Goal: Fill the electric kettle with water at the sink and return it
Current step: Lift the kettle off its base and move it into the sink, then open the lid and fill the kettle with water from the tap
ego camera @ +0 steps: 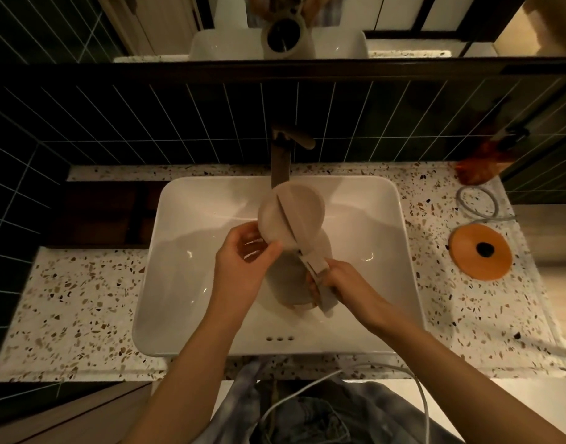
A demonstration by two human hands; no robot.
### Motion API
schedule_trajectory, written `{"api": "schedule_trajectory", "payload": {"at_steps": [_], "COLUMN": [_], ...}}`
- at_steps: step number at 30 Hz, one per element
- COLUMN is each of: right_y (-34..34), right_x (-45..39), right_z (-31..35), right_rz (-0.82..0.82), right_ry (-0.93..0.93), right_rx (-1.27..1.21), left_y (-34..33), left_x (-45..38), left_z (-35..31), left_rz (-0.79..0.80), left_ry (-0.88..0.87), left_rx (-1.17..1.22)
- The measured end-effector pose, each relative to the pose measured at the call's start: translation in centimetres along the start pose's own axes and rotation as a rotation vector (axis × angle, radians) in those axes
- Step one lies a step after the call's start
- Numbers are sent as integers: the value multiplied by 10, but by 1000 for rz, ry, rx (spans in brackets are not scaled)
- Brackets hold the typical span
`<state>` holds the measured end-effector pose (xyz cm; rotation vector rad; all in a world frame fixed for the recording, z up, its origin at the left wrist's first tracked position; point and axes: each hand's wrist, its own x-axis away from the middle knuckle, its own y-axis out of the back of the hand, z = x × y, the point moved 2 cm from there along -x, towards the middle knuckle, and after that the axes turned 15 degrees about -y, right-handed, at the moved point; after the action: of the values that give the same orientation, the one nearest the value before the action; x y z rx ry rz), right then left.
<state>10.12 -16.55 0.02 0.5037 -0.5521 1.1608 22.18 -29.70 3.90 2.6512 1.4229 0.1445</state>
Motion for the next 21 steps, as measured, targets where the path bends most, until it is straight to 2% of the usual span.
{"api": "schedule_trajectory", "payload": {"at_steps": [3, 5, 7, 9, 12, 16, 18, 21], "right_y": [-7, -9, -12, -13, -17, -21, -23, -24], "right_x": [0, -1, -2, -1, 0, -3, -4, -4], "right_z": [4, 5, 6, 9, 13, 11, 9, 10], "right_rz": [26, 37, 39, 39, 23, -49, -113, -238], "right_ry": [69, 86, 87, 93, 169, 231, 272, 428], "right_rx": [39, 85, 160, 190, 276, 517, 679, 945], "left_y": [5, 6, 2, -2, -6, -13, -15, -13], "left_x": [8, 12, 16, 17, 13, 9, 10, 11], "left_z": [9, 18, 28, 33, 29, 22, 22, 28], "left_rz": [-64, -69, 18, 90, 138, 138, 89, -3], "left_ry": [40, 203, 383, 484, 530, 524, 527, 550], "left_rx": [-110, -79, -27, 41, 154, 233, 215, 202]}}
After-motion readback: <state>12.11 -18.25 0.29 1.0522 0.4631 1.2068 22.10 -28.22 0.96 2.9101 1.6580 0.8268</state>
